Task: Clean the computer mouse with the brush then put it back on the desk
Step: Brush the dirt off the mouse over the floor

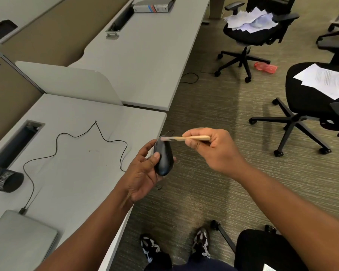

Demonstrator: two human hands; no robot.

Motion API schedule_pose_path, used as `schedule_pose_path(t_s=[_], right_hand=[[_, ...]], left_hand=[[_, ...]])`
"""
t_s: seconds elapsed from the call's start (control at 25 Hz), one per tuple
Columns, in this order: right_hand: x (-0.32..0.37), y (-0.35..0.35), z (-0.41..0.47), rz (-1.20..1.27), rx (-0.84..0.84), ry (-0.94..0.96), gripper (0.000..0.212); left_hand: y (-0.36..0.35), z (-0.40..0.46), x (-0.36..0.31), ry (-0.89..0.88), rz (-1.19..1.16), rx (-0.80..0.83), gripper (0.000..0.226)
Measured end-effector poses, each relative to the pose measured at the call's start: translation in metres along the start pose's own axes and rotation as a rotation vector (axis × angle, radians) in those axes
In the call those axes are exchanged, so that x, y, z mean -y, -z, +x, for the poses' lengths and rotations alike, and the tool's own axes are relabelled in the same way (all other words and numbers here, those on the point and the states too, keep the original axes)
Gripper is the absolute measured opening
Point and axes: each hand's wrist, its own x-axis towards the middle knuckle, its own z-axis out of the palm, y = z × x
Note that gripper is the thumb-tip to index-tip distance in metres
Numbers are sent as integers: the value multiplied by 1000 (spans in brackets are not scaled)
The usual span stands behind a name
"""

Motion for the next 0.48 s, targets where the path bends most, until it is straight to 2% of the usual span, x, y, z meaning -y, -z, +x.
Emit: schedule_pose_path(t_s=[0.12, 0.36, 0.48], right_hand=[[-2, 1, -7, -81, 78, 35, 13], [0, 9, -13, -63, 218, -19, 14], [-3, 7, -8, 8, 97, 17, 13]], left_hand=[[1, 3, -2, -7, -40, -50, 63], [3, 6, -7, -9, -102, -143, 66], [0, 7, -7, -10, -172, -146, 64]])
